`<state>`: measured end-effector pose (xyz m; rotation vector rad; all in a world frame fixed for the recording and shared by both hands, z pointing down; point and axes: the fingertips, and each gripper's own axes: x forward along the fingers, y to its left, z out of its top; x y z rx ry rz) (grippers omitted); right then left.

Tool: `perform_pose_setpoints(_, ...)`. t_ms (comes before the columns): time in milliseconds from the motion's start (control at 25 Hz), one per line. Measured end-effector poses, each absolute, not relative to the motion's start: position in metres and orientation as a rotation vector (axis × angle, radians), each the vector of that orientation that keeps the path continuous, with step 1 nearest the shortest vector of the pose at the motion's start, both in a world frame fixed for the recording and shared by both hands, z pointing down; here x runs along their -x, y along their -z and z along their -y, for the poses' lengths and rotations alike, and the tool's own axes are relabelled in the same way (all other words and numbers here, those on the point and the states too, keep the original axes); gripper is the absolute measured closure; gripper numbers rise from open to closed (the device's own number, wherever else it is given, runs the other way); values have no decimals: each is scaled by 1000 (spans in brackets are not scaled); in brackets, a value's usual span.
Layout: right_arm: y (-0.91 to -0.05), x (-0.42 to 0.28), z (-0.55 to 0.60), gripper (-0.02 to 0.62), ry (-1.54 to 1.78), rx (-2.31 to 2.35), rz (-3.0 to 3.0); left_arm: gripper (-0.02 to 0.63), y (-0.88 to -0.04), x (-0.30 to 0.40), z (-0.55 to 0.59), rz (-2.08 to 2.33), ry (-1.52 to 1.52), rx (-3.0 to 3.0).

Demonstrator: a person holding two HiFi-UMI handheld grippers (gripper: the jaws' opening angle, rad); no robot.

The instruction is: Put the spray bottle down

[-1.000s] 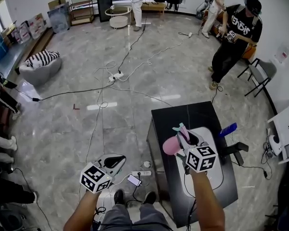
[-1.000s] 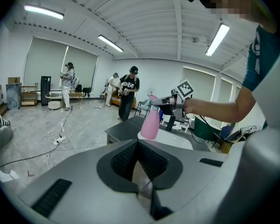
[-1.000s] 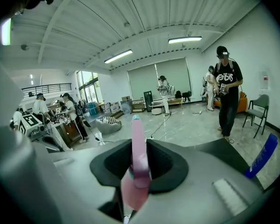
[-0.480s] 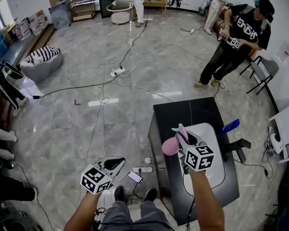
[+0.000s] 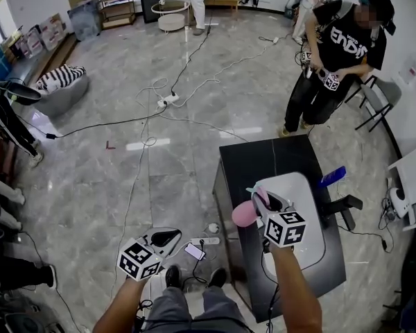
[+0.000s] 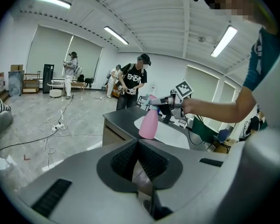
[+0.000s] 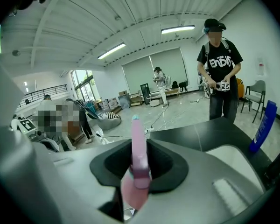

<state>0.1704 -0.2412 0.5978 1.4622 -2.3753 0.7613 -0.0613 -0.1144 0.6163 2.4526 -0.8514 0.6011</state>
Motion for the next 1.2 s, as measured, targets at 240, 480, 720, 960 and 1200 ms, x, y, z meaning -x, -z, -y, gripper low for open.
perform_pose_setpoints(240,-619,-178,239,497,-822,-1468,2348,600,-640,51,104,799,-614,-2411)
perform_pose_setpoints(480,-629,-180,247,497,-856,-1479,2361,600,-660,48,105,766,-626,-2379)
perform_pose_setpoints(720,-631,-173,266,497,-874,-1473,2379,600,-670,42,121,735,-631,-2365)
perform_pose_setpoints(960,-634,-168,278,495,-871,-1452,2380,600,-668,41,139,719,-628,-2374)
perform_pose_setpoints(1200,-636,-172,289,494,-884,-1498,2364,600,-669,50,150,721,-634,-2370)
